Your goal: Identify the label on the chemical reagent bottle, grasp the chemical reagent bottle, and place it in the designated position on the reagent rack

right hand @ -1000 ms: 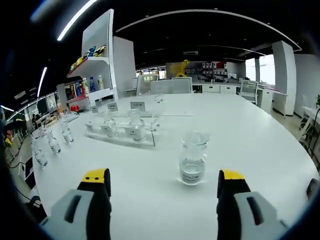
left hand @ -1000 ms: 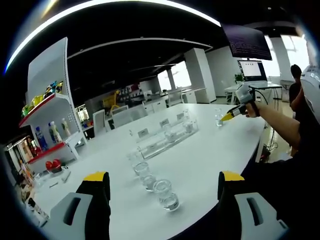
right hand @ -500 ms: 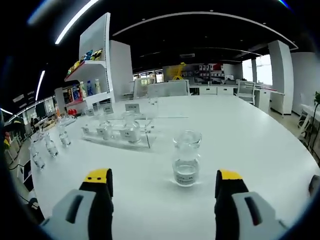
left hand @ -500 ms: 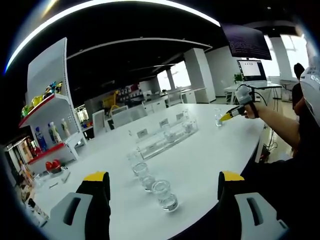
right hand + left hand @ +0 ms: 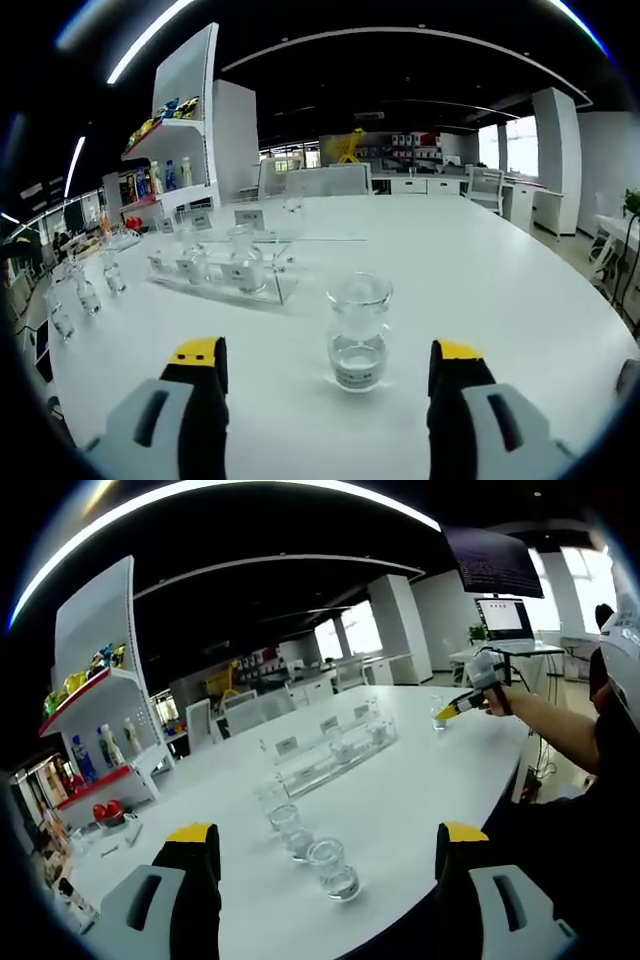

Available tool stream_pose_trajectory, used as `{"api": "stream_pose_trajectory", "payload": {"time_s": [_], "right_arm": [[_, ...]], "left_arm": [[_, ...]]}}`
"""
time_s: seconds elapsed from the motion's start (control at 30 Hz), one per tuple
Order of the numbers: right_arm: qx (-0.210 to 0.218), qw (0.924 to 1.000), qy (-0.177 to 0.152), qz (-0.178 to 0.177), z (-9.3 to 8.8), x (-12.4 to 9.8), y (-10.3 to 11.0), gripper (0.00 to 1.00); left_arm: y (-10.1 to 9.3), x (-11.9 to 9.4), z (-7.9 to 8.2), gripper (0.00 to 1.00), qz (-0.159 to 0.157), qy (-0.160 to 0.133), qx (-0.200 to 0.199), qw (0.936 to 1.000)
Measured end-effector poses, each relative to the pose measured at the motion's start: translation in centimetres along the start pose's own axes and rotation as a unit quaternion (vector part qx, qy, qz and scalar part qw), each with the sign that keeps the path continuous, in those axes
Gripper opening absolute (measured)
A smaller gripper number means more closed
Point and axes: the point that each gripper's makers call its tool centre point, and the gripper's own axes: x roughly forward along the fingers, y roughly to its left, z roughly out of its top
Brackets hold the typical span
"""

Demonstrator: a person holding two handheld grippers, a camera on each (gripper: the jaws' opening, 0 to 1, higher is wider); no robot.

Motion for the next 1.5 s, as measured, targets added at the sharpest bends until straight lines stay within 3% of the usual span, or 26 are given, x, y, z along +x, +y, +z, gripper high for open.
{"api": "stream_pose_trajectory", "payload": {"time_s": [0.13,0.27,0.33,0.47,0.53,0.73,1.0,1.5], "right_arm": [[0.015,0.9978,-0.056,-0.032,1.5,0.4,-1.0,0.77],[0.001,0.9959,-0.083,-0.038,2.1,1.0,-1.6,0.64],[0.004,0.9949,-0.092,-0.040,2.2,1.4,-1.8,0.64],[0.009,0.9948,-0.090,-0.047,2.0,1.7,-2.3,0.63],[0.001,0.9946,-0.090,-0.052,2.0,1.8,-2.5,0.57],[-0.001,0.9926,-0.114,-0.041,2.6,2.0,-2.3,0.52],[-0.008,0.9914,-0.113,-0.065,2.3,2.6,-3.4,0.30],[-0.001,0.9914,-0.113,-0.065,2.4,3.5,-4.5,0.25]], "left_arm": [[0.3,-0.2,0.1,0.88,0.004,0.000,0.002,1.0000],[0.4,-0.3,0.4,0.88,0.006,-0.003,0.003,1.0000],[0.4,-0.2,0.3,0.88,0.006,-0.002,0.003,1.0000],[0.4,0.0,0.1,0.88,0.004,0.000,0.001,1.0000],[0.3,0.0,0.0,0.88,0.003,0.001,0.000,1.0000],[0.5,0.1,-0.3,0.88,0.004,0.004,-0.002,1.0000],[0.3,0.2,-0.1,0.88,0.003,0.002,0.001,1.0000],[-0.8,0.5,0.5,0.87,-0.019,-0.007,-0.003,0.9998]]}}
